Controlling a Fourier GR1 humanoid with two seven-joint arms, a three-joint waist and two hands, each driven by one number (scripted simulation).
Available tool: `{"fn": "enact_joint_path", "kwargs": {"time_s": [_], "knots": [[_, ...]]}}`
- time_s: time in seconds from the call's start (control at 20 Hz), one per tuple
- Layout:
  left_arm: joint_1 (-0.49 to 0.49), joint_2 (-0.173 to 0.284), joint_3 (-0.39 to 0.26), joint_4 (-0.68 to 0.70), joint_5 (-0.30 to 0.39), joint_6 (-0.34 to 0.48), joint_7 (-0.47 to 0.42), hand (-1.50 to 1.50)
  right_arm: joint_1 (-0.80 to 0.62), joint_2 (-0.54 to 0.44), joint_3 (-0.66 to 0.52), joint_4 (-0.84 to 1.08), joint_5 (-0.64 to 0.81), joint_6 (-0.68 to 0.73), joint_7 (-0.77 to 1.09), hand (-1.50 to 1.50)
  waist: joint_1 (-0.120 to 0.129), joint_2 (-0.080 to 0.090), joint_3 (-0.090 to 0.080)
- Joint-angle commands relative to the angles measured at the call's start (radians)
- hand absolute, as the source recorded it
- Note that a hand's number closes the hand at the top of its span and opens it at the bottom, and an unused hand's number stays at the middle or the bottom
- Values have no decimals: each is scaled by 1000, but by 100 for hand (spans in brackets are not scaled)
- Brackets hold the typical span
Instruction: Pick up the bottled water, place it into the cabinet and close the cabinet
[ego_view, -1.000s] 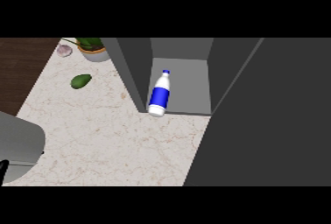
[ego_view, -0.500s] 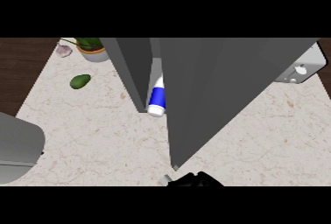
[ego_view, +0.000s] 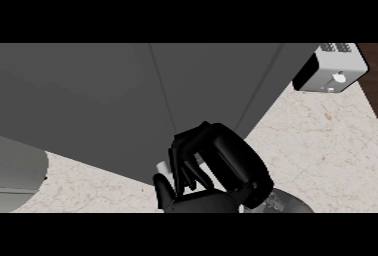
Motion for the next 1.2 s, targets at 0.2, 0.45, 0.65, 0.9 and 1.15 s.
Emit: {"fn": "enact_joint_path", "kwargs": {"time_s": [0.2,0.45,0.65,0.9,1.15], "knots": [[19,-42,57,-33,39,-18,56,-150,-265,-24,-306,221,-188,124,53,150,-17,0,1],[0,-60,147,42,87,-116,67,-150,-281,-27,-332,428,-167,240,-82,150,-16,-1,1],[34,-66,177,61,107,-162,79,-150,-378,-76,-401,597,-185,342,-124,150,-5,3,1],[54,-88,170,18,108,-181,115,-150,-446,-59,-411,668,-179,354,-115,150,2,4,1],[44,-35,226,21,203,-174,140,-150,-492,1,-366,689,-171,291,-118,150,14,5,1]]}}
